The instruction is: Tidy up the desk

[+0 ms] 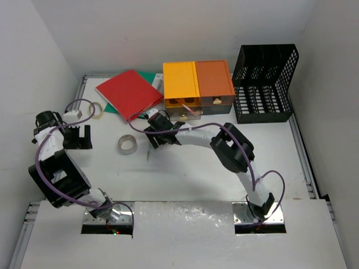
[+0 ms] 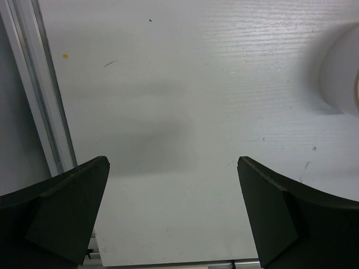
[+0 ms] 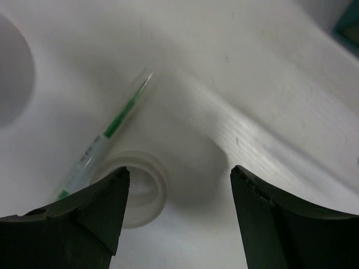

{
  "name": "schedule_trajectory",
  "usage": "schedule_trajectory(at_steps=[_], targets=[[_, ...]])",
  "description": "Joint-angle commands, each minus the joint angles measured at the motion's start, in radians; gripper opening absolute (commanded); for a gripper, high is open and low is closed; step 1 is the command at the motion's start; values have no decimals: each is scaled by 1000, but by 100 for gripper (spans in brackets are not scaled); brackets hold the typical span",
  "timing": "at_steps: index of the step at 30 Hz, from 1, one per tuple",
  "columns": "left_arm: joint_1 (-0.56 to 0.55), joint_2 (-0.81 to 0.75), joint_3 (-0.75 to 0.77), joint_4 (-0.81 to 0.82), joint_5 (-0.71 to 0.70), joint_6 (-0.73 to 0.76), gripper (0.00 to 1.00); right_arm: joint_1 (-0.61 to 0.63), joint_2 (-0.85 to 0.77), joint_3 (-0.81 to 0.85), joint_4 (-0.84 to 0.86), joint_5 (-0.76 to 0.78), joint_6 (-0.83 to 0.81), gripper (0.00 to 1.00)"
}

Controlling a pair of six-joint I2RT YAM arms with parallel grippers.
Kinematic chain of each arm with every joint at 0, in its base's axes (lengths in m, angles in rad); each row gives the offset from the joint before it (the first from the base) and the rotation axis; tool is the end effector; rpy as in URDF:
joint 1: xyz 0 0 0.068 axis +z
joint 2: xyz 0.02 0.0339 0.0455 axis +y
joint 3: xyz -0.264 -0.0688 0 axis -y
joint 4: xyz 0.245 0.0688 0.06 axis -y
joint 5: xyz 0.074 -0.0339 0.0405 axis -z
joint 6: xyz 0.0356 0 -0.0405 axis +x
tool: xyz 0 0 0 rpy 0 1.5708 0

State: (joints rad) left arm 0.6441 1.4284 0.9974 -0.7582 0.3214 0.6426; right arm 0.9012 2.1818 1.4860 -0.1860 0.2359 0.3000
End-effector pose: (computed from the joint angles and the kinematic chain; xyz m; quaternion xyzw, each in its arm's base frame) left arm 0.2229 0.1533 0.2270 0.0296 0.9692 -0.0134 0.2440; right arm 0.2964 0.3610 0.1349 -0.2388 0.9046 0.0982 0.3393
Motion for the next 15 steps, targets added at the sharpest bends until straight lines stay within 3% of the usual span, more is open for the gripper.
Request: schedule_trajectory(at_steps=[1,6,15], targets=[[5,-43,-14,28,25,-1,97,1,42,126,79,2,56,71],[6,-54,-52,62,-18,26,98,1,79,152,92,-30,93,63],[6,-43,-86,102,-27,51,98,39,81,238,129,-43,57,59]])
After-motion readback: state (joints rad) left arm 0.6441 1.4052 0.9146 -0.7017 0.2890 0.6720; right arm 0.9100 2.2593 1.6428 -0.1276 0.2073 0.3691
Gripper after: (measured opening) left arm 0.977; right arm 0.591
